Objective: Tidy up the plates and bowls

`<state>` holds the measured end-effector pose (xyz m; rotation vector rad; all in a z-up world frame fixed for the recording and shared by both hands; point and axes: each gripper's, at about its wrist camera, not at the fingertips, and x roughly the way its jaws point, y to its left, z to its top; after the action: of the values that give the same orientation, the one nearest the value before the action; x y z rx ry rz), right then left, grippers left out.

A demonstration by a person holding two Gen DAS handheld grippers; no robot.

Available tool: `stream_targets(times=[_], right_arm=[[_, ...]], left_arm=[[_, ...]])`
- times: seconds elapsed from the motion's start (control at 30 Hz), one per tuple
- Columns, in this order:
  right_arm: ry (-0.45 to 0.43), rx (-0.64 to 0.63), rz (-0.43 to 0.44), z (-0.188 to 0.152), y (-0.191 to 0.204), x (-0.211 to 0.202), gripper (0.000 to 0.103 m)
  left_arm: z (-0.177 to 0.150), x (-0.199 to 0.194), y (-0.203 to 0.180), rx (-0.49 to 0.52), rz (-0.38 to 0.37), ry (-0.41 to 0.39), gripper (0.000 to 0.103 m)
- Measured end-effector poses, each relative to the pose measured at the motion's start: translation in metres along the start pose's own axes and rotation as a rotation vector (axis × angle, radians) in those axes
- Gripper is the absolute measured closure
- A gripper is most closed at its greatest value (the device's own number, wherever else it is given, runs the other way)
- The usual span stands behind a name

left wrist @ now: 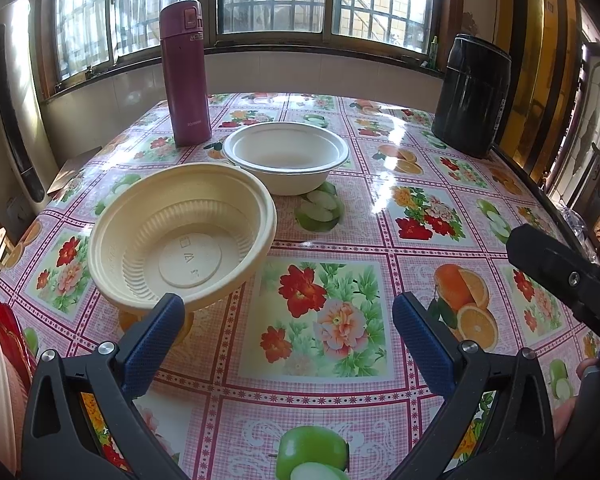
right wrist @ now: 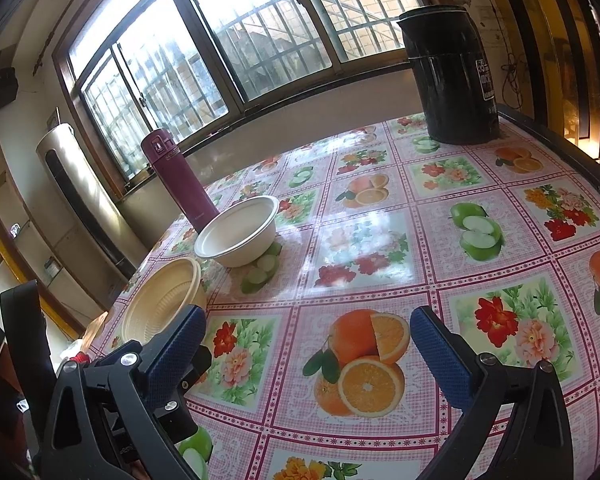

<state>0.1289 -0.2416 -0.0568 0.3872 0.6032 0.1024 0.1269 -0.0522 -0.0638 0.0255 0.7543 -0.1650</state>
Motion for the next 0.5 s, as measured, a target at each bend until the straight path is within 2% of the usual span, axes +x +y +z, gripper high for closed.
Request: stream_targets(times=[0.5], right_arm=[[0.002,0.0,0.0,-0.0009,0.0001,0.0017,0.0]], left_arm=[[-0.0018,0.0037,-0.0011,0.006,-0.007,0.021,0.0]])
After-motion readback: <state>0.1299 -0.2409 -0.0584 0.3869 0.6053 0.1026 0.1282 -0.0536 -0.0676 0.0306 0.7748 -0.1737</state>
